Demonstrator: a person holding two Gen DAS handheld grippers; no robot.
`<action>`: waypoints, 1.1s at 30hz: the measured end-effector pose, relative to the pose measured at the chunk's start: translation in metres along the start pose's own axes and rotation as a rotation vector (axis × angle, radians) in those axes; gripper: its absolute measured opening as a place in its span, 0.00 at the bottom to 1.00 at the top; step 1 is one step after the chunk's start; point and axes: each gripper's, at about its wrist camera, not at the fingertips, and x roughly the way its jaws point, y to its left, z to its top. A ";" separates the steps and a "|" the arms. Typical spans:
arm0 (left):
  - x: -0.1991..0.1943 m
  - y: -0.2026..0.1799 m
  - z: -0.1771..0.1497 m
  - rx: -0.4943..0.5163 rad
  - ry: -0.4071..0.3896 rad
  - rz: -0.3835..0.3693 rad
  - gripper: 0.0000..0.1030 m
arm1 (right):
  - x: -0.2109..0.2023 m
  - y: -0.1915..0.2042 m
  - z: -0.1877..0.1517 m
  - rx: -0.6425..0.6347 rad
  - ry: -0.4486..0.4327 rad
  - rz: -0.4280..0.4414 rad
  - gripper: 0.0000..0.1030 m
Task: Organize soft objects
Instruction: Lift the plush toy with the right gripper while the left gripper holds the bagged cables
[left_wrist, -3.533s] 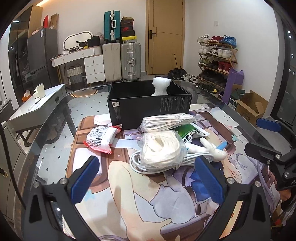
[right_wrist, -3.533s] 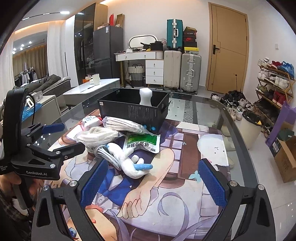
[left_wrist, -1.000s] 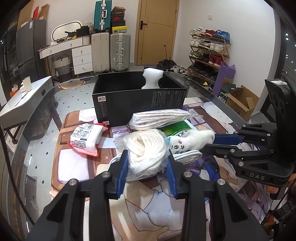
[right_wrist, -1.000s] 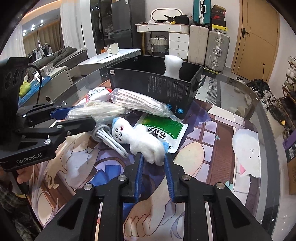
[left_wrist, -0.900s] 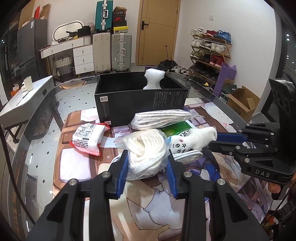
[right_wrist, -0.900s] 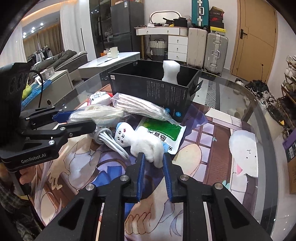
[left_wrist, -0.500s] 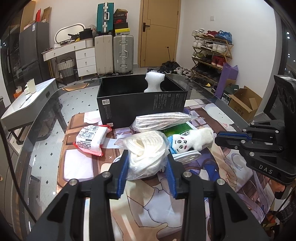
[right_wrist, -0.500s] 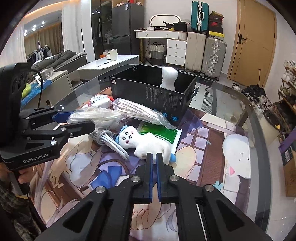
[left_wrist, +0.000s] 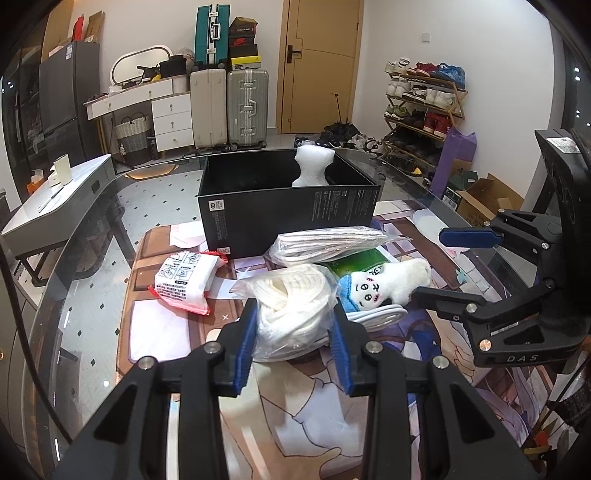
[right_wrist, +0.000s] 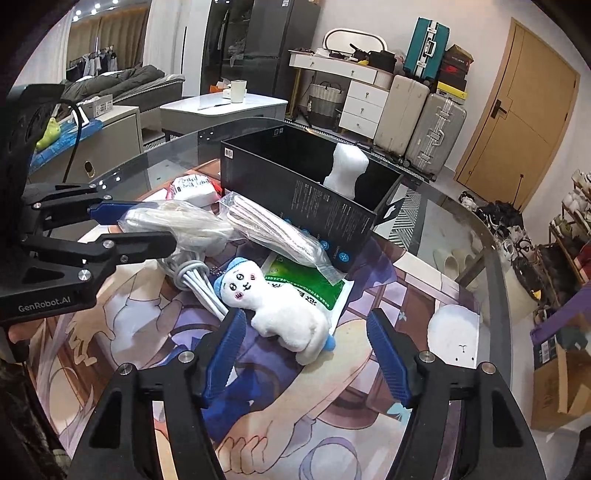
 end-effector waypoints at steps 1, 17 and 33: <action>0.000 0.000 0.000 0.000 0.002 0.000 0.34 | 0.002 0.000 0.001 -0.008 0.009 0.001 0.67; 0.003 -0.001 0.004 0.013 0.010 0.000 0.34 | 0.035 0.016 0.003 -0.150 0.131 0.007 0.46; -0.009 -0.004 0.005 0.024 -0.013 0.018 0.32 | -0.001 -0.001 0.007 0.026 0.021 0.078 0.41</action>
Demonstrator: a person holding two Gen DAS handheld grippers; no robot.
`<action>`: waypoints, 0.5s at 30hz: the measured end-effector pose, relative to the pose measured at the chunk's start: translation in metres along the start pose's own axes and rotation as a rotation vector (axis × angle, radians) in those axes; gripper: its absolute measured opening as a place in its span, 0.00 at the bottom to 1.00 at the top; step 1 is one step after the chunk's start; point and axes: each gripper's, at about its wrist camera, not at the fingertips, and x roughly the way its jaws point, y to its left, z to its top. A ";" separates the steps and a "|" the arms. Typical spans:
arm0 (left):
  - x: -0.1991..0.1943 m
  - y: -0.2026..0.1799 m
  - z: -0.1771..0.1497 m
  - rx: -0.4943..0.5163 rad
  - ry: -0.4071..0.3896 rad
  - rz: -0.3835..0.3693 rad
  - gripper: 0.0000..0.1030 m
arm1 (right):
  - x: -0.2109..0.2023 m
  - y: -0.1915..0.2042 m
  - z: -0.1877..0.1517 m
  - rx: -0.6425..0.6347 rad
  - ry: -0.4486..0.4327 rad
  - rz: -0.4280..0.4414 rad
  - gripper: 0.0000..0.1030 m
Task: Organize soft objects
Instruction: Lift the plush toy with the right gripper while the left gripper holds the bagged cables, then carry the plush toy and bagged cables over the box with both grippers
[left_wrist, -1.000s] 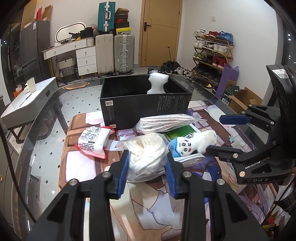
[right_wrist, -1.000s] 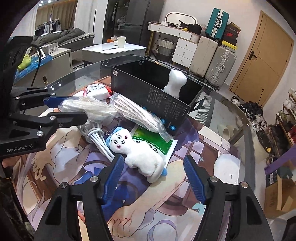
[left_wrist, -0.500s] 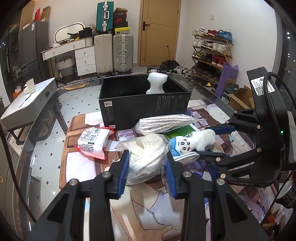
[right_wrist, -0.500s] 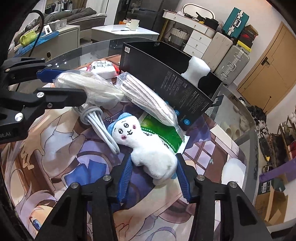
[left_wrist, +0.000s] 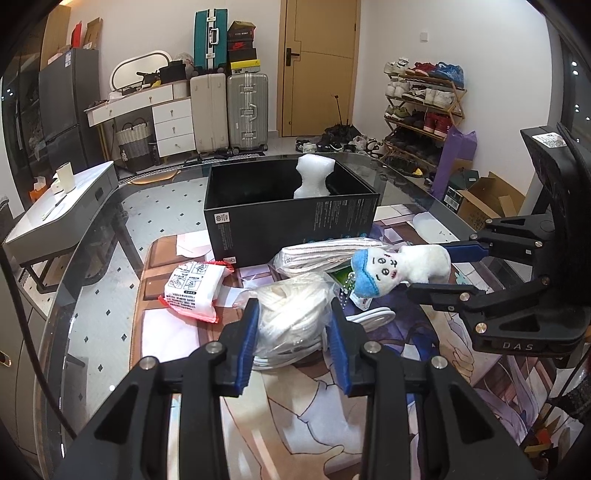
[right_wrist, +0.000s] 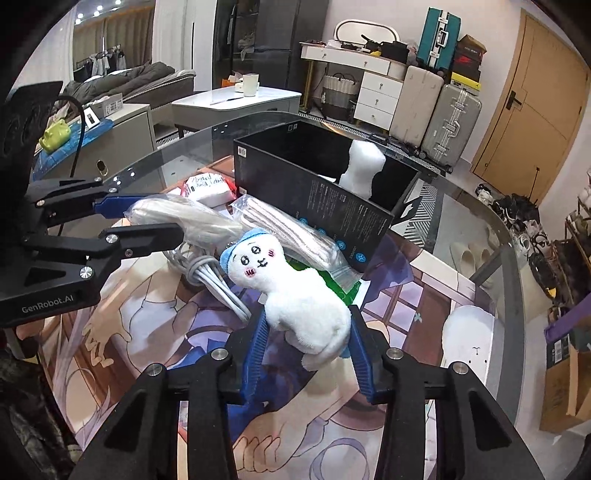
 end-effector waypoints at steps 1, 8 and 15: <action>-0.001 -0.001 0.001 0.003 -0.002 0.001 0.32 | -0.002 0.000 0.001 0.012 -0.010 0.002 0.41; -0.010 0.003 0.008 -0.006 -0.035 0.018 0.30 | -0.015 -0.006 0.009 0.072 -0.082 -0.006 0.41; -0.014 0.003 0.018 0.011 -0.053 0.030 0.28 | -0.023 -0.009 0.024 0.109 -0.138 0.004 0.41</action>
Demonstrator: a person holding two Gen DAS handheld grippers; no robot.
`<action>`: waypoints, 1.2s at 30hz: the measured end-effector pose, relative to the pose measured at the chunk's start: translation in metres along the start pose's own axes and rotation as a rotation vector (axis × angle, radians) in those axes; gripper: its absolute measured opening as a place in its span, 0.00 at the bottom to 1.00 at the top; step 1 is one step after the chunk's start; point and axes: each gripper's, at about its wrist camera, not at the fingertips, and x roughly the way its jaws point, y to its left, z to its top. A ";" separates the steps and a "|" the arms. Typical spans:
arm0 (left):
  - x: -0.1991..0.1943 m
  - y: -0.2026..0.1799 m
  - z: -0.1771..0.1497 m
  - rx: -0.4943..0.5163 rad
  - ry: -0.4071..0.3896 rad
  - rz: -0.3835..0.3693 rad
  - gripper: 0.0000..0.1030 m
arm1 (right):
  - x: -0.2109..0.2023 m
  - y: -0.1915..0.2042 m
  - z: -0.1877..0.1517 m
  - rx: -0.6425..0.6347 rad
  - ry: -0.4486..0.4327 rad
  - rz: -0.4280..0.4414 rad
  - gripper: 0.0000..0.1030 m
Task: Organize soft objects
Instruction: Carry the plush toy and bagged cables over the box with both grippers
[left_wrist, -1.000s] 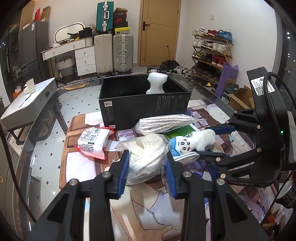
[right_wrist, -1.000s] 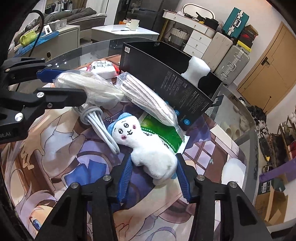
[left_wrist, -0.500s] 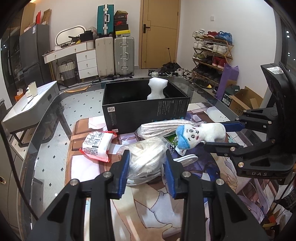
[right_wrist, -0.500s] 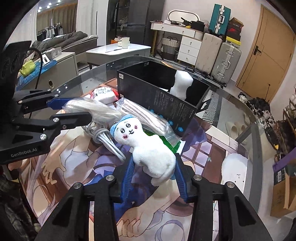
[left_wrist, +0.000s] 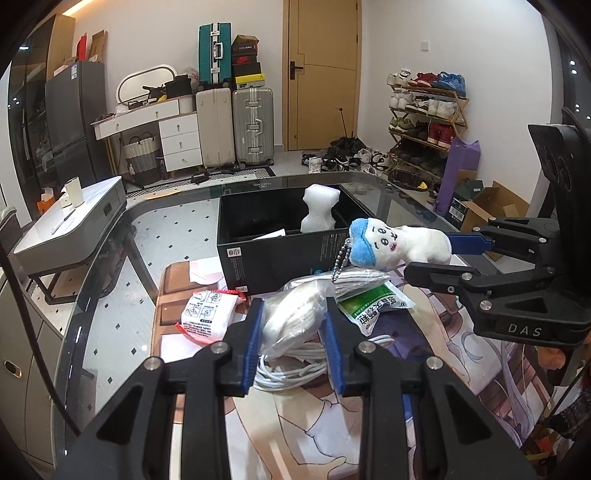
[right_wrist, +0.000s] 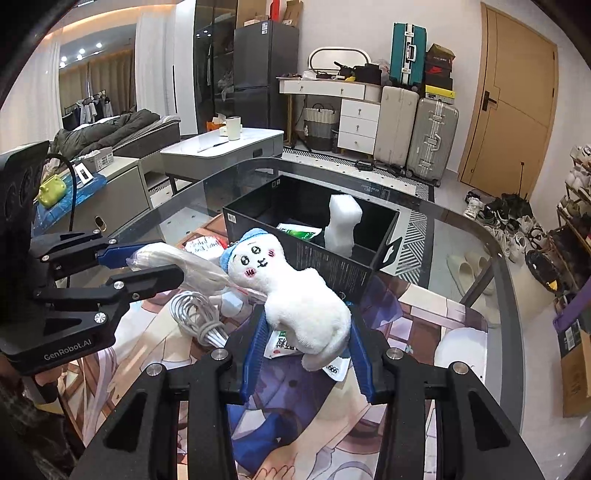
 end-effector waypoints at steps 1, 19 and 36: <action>0.000 0.000 0.001 0.002 -0.002 0.002 0.27 | -0.001 0.000 0.003 0.001 -0.005 0.000 0.41; -0.010 0.003 0.031 0.001 -0.058 -0.008 0.17 | -0.011 -0.012 0.037 0.062 -0.067 -0.003 0.41; -0.007 0.010 0.073 0.012 -0.094 -0.007 0.17 | 0.001 -0.029 0.078 0.073 -0.072 0.011 0.41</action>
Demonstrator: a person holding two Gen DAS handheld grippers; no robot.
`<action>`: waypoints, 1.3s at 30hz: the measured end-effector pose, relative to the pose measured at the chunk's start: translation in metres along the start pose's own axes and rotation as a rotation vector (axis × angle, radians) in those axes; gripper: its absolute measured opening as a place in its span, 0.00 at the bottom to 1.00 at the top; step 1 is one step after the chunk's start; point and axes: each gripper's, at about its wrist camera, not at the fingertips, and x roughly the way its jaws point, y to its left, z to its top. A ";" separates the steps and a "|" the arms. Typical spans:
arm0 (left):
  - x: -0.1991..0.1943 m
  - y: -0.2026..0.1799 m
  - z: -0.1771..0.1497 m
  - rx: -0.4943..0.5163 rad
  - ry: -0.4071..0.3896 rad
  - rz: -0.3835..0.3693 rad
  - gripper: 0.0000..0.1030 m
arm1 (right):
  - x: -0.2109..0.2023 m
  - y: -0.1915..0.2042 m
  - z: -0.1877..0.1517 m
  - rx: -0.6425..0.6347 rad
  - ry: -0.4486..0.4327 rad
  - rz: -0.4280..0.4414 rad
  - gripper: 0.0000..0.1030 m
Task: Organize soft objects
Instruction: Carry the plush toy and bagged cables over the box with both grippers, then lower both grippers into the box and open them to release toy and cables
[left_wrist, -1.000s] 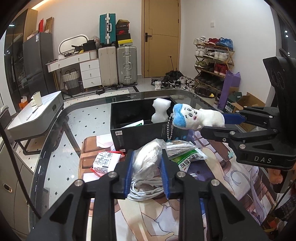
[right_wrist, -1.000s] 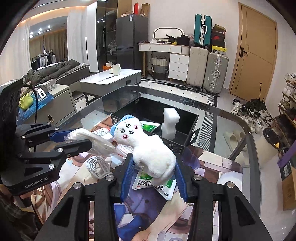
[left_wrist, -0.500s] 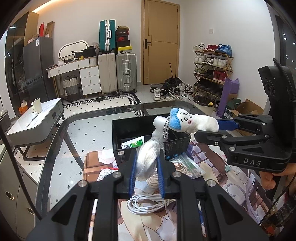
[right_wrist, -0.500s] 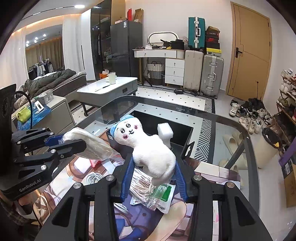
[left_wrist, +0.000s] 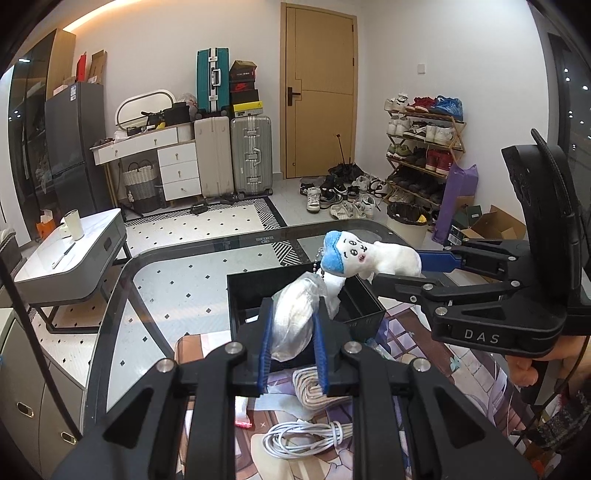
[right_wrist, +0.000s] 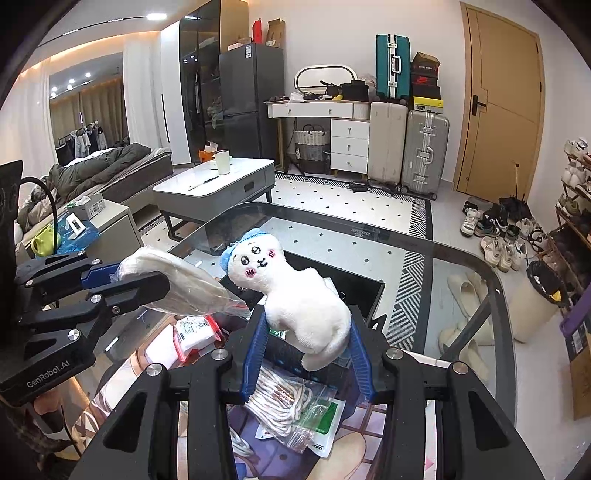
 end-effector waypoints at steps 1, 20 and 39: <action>0.001 0.000 0.001 0.000 -0.001 0.000 0.17 | 0.002 -0.001 0.003 -0.001 0.002 0.001 0.41; 0.051 0.018 0.021 -0.032 0.039 -0.019 0.17 | 0.054 -0.020 0.034 0.014 0.057 0.016 0.41; 0.091 0.024 0.010 -0.058 0.117 -0.048 0.17 | 0.102 -0.036 0.040 0.063 0.132 0.047 0.41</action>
